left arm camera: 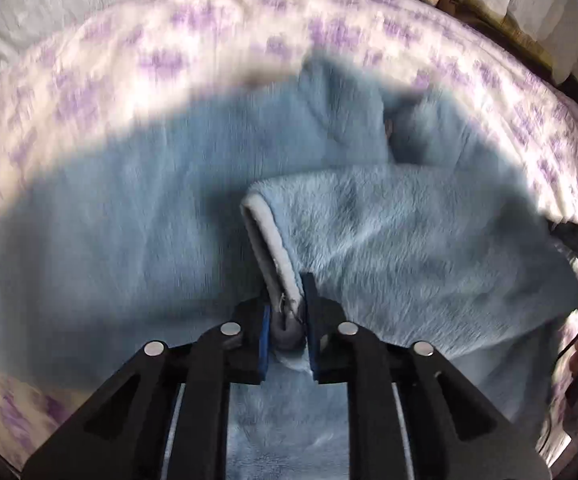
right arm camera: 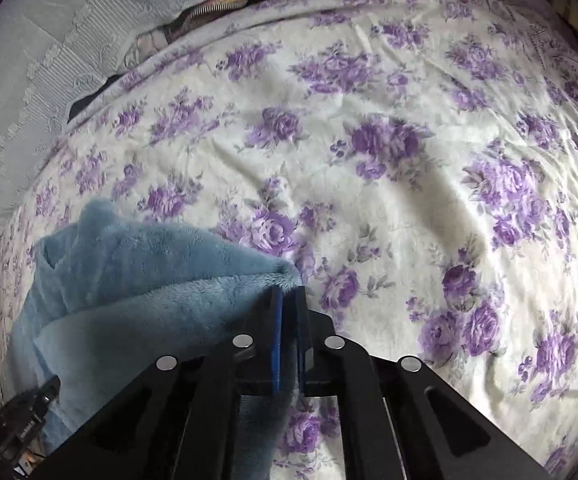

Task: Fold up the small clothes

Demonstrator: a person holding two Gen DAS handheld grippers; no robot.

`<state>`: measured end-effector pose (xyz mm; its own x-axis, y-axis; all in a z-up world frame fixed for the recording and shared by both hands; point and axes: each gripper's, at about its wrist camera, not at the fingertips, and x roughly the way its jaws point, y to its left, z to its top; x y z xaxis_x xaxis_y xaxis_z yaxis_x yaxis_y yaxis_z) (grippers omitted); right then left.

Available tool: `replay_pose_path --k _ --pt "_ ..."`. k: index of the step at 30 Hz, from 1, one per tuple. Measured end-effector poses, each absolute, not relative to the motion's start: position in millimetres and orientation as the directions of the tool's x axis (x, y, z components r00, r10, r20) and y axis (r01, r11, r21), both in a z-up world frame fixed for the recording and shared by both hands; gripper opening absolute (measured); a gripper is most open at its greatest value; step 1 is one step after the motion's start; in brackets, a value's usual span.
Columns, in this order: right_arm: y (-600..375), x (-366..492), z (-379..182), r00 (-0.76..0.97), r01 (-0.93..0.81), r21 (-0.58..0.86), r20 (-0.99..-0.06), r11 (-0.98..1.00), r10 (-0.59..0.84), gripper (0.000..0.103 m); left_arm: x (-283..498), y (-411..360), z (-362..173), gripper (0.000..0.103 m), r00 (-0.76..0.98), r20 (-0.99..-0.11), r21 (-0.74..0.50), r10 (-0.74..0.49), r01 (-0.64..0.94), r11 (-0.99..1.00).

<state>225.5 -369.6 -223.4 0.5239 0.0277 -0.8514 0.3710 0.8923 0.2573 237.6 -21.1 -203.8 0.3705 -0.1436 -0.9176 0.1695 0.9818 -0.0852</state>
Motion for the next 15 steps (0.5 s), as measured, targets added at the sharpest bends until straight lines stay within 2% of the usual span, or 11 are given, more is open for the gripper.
replay_pose_path --k 1,3,4,7,9,11,14,15 --pt "-368 222 -217 0.529 0.371 0.240 -0.849 0.897 0.008 0.017 231 -22 -199 0.020 0.394 -0.910 -0.066 -0.132 0.177 0.982" --pt "-363 213 -198 0.581 0.356 0.242 -0.814 0.903 -0.011 0.017 226 -25 -194 0.032 0.400 -0.910 -0.034 -0.107 0.185 0.982" --pt "-357 210 -187 0.613 0.328 0.247 -0.790 0.912 -0.006 0.017 226 -25 -192 0.041 0.408 -0.909 -0.014 -0.086 0.175 0.984" --pt "-334 202 -167 0.650 0.247 0.234 -0.760 0.941 0.018 0.017 225 -16 -183 0.043 0.425 -0.898 -0.056 -0.114 0.147 0.988" --pt "-318 196 -165 0.651 0.201 0.229 -0.758 0.952 0.045 0.017 228 -11 -177 0.050 0.436 -0.888 -0.095 -0.146 0.137 0.986" --pt "-307 190 -175 0.628 0.183 0.229 -0.776 0.956 0.065 0.017 233 -15 -181 0.073 0.417 -0.901 -0.065 -0.120 0.145 0.987" --pt "-298 181 -218 0.502 0.178 0.186 -0.862 0.966 0.073 0.021 234 -22 -213 0.084 0.352 -0.935 0.031 -0.037 0.185 0.982" --pt "-297 178 -221 0.529 0.159 0.180 -0.846 0.971 0.070 0.021 231 -21 -214 0.086 0.382 -0.924 0.042 -0.028 0.175 0.984"
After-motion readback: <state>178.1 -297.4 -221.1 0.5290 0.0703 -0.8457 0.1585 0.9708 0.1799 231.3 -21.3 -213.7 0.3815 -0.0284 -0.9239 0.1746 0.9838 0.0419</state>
